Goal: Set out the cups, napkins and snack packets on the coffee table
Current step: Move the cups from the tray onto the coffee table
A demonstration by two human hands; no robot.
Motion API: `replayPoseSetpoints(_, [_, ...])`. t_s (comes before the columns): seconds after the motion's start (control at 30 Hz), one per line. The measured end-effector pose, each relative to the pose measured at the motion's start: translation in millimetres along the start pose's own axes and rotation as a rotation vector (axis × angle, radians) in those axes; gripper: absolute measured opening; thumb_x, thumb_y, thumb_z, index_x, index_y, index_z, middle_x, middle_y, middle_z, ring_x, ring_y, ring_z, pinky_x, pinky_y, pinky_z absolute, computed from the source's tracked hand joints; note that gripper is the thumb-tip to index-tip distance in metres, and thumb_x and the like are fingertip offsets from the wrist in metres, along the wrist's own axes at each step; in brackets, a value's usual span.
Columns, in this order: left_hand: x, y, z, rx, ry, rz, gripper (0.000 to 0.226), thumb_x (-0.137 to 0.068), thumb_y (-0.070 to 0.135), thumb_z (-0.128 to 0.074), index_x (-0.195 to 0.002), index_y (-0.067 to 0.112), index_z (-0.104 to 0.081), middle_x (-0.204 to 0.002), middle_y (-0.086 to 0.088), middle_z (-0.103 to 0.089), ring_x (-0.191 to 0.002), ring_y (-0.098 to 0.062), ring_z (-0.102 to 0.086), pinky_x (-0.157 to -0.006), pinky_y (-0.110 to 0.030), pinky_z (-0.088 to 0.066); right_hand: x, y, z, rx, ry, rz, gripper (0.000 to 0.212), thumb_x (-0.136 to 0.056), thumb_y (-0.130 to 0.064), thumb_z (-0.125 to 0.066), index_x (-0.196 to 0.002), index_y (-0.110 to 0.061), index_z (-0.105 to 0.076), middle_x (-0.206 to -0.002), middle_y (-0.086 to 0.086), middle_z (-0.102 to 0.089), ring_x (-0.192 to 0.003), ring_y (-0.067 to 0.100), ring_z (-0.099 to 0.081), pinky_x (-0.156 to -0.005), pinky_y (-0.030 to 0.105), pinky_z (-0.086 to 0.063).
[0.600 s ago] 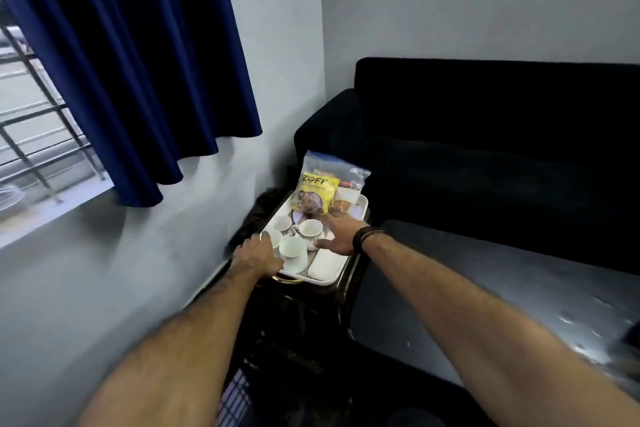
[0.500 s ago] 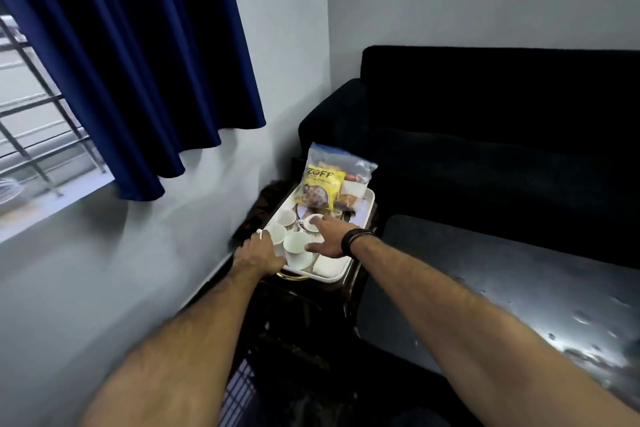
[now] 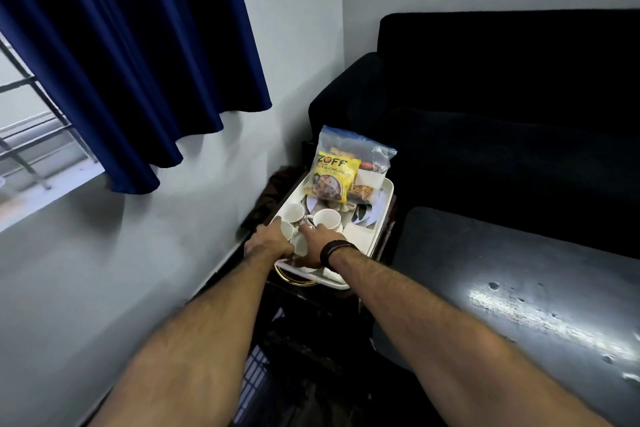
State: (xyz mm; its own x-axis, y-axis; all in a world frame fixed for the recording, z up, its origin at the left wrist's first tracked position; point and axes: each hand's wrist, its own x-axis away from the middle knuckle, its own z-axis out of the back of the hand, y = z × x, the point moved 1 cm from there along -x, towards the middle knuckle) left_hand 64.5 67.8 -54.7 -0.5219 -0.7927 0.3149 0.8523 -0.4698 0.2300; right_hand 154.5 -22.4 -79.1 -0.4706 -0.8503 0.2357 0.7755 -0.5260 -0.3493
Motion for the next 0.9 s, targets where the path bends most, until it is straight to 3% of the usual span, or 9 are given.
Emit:
replayPoseSetpoints(0.17, [-1.8, -0.1, -2.5, 0.01, 0.077, -0.017, 0.073, -0.073, 0.029, -0.071, -0.139, 0.028, -0.037, -0.131, -0.014, -0.051, -0.121, -0.035, -0.054, -0.095, -0.043, -0.048, 1.0, 2.5, -10.0, -0.081, 0.085, 0.017, 0.085, -0.07, -0.04, -0.081, -0.136, -0.018, -0.031, -0.123, 0.019, -0.054, -0.109, 0.041, -0.06, -0.077, 0.044, -0.05])
replayPoseSetpoints(0.37, [23.5, -1.4, -3.2, 0.02, 0.156, -0.054, 0.07, -0.074, 0.025, -0.071, -0.135, 0.023, -0.036, -0.125, -0.018, -0.05, -0.115, -0.039, -0.057, -0.091, -0.045, -0.05, 21.9, 4.4, -5.0, -0.068, 0.163, 0.084, 0.073, -0.072, -0.042, -0.075, -0.13, -0.02, -0.037, -0.121, 0.017, -0.055, -0.106, 0.04, -0.061, -0.077, 0.042, -0.05])
replayPoseSetpoints(0.53, [49.5, 7.8, 18.2, 0.004, 0.275, -0.124, 0.071, -0.08, 0.042, -0.069, -0.138, 0.021, -0.033, -0.124, -0.019, -0.049, -0.113, -0.043, -0.058, -0.092, -0.048, -0.05, 47.2, 15.2, 28.0, -0.118, 0.262, 0.058, 0.072, -0.072, -0.044, -0.073, -0.131, -0.025, -0.037, -0.118, 0.015, -0.056, -0.104, 0.038, -0.061, -0.081, 0.044, -0.053])
replayPoseSetpoints(0.73, [80.0, 62.4, 39.1, -0.015, 0.288, -0.304, 0.08, -0.073, 0.034, -0.077, -0.139, 0.026, -0.032, -0.124, -0.016, -0.048, -0.112, -0.041, -0.058, -0.089, -0.048, -0.049, 95.8, 76.9, 81.1, -0.122, 0.349, -0.061, 0.07, -0.072, -0.043, -0.074, -0.13, -0.026, -0.039, -0.125, 0.012, -0.053, -0.108, 0.039, -0.06, -0.084, 0.043, -0.051])
replayPoseSetpoints(0.9, [108.7, 138.6, 5.8, -0.029, 0.218, -0.512, 0.074, -0.076, 0.035, -0.075, -0.138, 0.028, -0.035, -0.133, -0.013, -0.045, -0.12, -0.038, -0.054, -0.092, -0.047, -0.05, 156.8, 163.2, 100.7, -0.109, 0.352, -0.257, 0.068, -0.071, -0.045, -0.073, -0.128, -0.027, -0.039, -0.12, 0.011, -0.054, -0.104, 0.037, -0.061, -0.081, 0.042, -0.049])
